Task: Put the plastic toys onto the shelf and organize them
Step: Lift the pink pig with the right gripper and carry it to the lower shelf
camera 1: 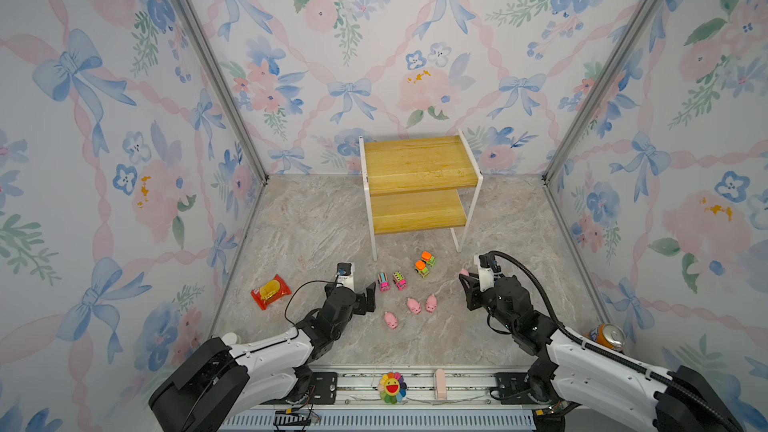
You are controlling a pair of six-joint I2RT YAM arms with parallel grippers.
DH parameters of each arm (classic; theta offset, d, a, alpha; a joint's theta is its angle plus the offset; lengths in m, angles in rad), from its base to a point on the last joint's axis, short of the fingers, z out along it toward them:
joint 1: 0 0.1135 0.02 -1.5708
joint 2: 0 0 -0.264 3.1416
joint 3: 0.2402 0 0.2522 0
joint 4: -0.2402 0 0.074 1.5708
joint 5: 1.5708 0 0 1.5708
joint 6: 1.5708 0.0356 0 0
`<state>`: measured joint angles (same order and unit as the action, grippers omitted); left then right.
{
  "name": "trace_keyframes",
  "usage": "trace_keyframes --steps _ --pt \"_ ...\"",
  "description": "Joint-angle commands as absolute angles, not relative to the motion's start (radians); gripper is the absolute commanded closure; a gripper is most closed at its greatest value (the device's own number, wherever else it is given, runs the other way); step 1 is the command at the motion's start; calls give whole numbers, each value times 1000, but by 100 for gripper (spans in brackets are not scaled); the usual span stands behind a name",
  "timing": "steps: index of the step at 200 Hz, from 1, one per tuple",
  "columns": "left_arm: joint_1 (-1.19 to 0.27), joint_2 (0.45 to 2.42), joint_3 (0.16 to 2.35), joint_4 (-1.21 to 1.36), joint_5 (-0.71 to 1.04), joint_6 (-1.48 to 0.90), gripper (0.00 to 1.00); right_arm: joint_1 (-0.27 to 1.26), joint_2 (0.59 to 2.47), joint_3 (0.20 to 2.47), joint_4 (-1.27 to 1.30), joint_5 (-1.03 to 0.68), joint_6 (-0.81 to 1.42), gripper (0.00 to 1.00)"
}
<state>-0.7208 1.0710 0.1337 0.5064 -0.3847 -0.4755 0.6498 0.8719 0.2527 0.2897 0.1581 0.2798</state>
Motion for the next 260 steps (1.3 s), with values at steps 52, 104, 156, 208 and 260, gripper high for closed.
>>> trace_keyframes --steps 52,104,156,208,260 --pt "-726 1069 165 502 -429 -400 2 599 969 489 250 60 204 78" --pt "-720 1071 191 500 -408 -351 2 611 1101 651 275 64 164 77" --pt "-685 1040 193 505 -372 -382 2 637 1165 724 300 130 148 76" --pt "-629 1057 195 505 -337 -335 2 653 1246 770 349 204 160 76" --pt "-598 1091 220 505 -303 -308 2 666 1345 812 417 274 162 75"
